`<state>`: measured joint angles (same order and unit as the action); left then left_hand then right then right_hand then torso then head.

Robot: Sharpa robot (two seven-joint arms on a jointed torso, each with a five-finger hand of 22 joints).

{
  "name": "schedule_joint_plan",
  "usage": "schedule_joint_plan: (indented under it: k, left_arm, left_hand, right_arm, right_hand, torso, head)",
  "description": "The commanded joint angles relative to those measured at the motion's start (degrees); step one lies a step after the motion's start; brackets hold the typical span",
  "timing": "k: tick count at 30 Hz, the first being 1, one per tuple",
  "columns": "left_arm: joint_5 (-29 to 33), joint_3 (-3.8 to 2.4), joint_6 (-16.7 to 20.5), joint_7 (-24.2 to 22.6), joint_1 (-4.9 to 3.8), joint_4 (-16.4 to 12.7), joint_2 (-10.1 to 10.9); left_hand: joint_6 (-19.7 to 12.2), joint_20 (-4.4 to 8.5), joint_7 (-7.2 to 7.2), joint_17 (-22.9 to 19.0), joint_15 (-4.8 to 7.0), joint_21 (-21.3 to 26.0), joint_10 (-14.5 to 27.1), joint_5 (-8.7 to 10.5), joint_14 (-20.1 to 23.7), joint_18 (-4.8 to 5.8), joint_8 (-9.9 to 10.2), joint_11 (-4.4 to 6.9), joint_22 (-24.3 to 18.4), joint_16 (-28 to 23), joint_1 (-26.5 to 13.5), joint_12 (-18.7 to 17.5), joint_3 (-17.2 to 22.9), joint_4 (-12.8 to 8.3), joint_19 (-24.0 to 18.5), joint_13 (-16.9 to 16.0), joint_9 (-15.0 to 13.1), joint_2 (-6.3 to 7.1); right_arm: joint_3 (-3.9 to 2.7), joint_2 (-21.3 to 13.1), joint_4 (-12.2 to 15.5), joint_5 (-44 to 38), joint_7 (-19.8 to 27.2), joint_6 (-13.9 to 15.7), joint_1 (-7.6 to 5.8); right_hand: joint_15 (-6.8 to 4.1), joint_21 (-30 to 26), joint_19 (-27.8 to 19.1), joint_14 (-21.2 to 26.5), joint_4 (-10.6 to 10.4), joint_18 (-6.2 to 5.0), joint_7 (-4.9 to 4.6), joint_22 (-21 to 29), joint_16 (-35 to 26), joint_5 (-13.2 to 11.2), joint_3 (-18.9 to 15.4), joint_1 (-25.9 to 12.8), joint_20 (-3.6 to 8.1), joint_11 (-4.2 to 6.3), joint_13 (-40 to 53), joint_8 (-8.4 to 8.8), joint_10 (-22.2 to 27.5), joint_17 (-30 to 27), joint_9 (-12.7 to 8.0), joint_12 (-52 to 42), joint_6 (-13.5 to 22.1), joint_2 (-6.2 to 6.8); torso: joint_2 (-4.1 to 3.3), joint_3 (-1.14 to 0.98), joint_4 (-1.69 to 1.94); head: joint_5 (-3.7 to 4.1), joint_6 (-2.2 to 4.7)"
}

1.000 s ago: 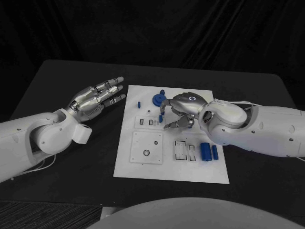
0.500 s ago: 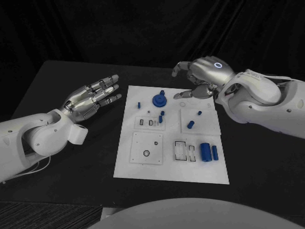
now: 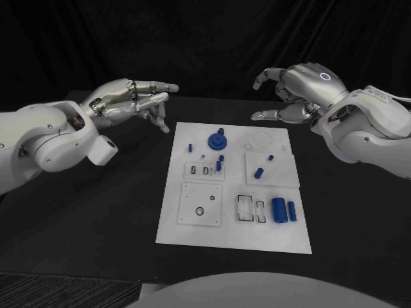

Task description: Assemble the parts on the task board

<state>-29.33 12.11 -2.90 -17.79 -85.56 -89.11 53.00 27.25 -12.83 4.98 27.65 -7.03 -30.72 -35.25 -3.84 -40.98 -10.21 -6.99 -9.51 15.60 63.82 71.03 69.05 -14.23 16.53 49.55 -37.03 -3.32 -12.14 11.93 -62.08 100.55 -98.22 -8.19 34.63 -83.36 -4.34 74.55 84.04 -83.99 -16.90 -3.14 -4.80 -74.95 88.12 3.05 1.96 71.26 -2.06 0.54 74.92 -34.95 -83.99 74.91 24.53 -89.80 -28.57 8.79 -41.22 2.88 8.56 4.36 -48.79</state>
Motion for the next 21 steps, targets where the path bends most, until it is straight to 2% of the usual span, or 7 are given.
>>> schedule_joint_plan:
  k: [1, 2, 4, 9, 12, 14, 21]
  left_arm:
    - [-17.78, 0.00, -2.22, 13.52, -1.61, -0.03, -1.39]
    - [-19.90, 0.00, -2.86, 15.54, -2.10, 0.09, -1.95]
    - [-22.30, -0.01, -3.73, 18.30, -2.64, 0.27, -2.79]
    - [-26.18, -0.01, -6.56, 25.68, -3.54, 1.19, -6.14]
    - [-27.14, -0.01, -8.68, 30.07, -3.75, 1.81, -8.67]
    - [-27.42, -0.02, -10.02, 32.39, -3.81, 2.17, -10.16]
    - [-27.80, -0.02, -14.42, 39.08, -3.86, 4.09, -15.06]
  left_hand:
    - [10.20, 1.91, 2.57, 24.28, 2.26, -7.95, -24.85, 0.19, -18.04, 0.18, -3.76, 2.63, 5.09, 16.64, 1.45, 13.93, 0.34, 0.04, 4.93, -25.26, -1.69, -0.13]
    - [13.84, 3.56, 2.93, 49.08, 3.62, -22.90, -46.49, -0.18, -37.01, 2.06, -6.03, 3.91, 20.51, 24.85, 0.73, 19.87, 0.58, -0.70, 8.83, -45.99, -2.61, -0.30]
    - [14.84, 4.81, 2.86, 57.65, 4.85, -36.39, -54.61, 0.94, -44.58, 3.80, -7.03, 5.03, 36.15, 26.08, -0.94, 20.94, -0.25, 0.50, 12.71, -52.86, -3.31, 0.64]
    - [25.52, 5.44, 2.80, 62.35, 5.10, -51.50, -54.75, 1.06, -49.02, 6.67, -12.73, 5.23, 57.95, 26.18, -6.09, 20.95, -3.50, 0.08, 25.66, -52.97, -6.95, 2.01]
    - [27.50, 5.66, 1.82, 62.35, 6.02, -54.22, -54.75, 1.00, -49.02, 7.34, -14.09, 6.14, 62.63, 26.18, -6.74, 20.95, -3.73, -0.04, 29.23, -52.97, -8.63, 1.89]
    - [28.59, 5.84, 1.29, 62.35, 6.43, -55.22, -54.75, 0.93, -49.02, 7.70, -15.13, 6.58, 64.56, 26.18, -6.64, 20.95, -3.50, -0.13, 30.83, -52.97, -9.93, 1.76]
    - [29.34, 7.44, -0.75, 62.35, 8.21, -56.56, -54.75, 0.06, -49.02, 8.27, -22.17, 8.48, 67.50, 26.18, -7.00, 20.95, -1.83, -0.65, 33.21, -52.97, -20.85, 1.66]
  right_arm:
    - [-0.02, 0.03, -0.16, 0.81, 0.26, 1.60, -0.14]
    - [-0.02, 0.22, -0.40, 0.81, 0.19, 1.64, -0.13]
    - [-0.02, 0.53, -0.78, 0.80, 0.10, 1.51, -0.10]
    - [-0.02, 1.25, -1.82, 0.21, -0.48, 0.31, 0.15]
    - [-0.01, 1.44, -2.30, -0.14, -0.69, -0.24, 0.48]
    - [-0.01, 1.52, -2.52, -0.25, -0.79, -0.47, 0.71]
    - [-0.01, 2.00, -3.25, -0.38, -1.07, -0.97, 1.89]
  right_hand:
    - [0.29, 0.21, 0.21, -5.51, 0.08, -0.11, 0.02, -10.75, 0.37, 0.10, 0.55, 0.28, -0.23, -0.05, 15.08, -0.24, -6.01, 13.14, -0.11, -0.20, -0.47, -0.68]
    - [0.30, 0.19, 0.20, -5.52, 0.09, -0.12, 0.02, -10.75, 0.40, 0.12, 0.63, 0.36, -0.24, -0.05, 15.08, -0.26, -6.01, 13.19, -0.13, -0.20, -0.53, -0.77]
    - [0.30, 0.21, 0.22, -5.52, 0.09, -0.11, 0.02, -10.75, 0.41, 0.16, 0.79, 0.49, -0.25, -0.06, 15.08, -0.33, -6.01, 13.19, -0.17, -0.20, -0.71, -0.99]
    - [0.33, 0.17, 0.24, -5.50, 0.16, -0.13, -0.04, -10.74, 0.30, 0.74, 1.41, 1.04, -0.28, -0.09, 15.08, -0.55, -6.01, 13.06, -0.37, -0.20, -1.53, -1.98]
    - [0.33, 0.20, 0.27, -5.52, 0.21, -0.12, -0.04, -10.75, 0.37, 1.17, 1.62, 1.22, -0.29, -0.10, 15.08, -0.63, -6.01, 13.15, -0.50, -0.20, -2.01, -2.42]
    - [0.34, 0.23, 0.30, -5.53, 0.23, -0.12, -0.04, -10.76, 0.41, 1.49, 1.69, 1.33, -0.29, -0.09, 15.08, -0.70, -6.01, 13.19, -0.62, -0.20, -2.54, -2.63]
    - [0.36, 0.26, 0.35, -5.53, 0.40, -0.11, -0.10, -10.77, 0.36, 4.25, 1.98, 1.97, -0.30, -0.13, 15.08, -0.25, -6.01, 13.13, -1.52, -0.20, -4.71, -3.81]
  torso:
    - [0.52, -1.07, -0.89]
    - [0.52, -1.14, -0.94]
    - [0.53, -1.33, -1.15]
    - [0.47, -2.06, -1.84]
    - [0.37, -2.68, -2.43]
    - [0.23, -3.42, -3.13]
    - [0.09, -4.79, -4.02]
  head:
    - [-0.52, -0.56]
    - [-0.55, -0.60]
    - [-0.52, -0.66]
    - [-0.54, -0.76]
    - [-0.93, -1.21]
    - [-1.53, -1.21]
    - [-1.77, -1.21]
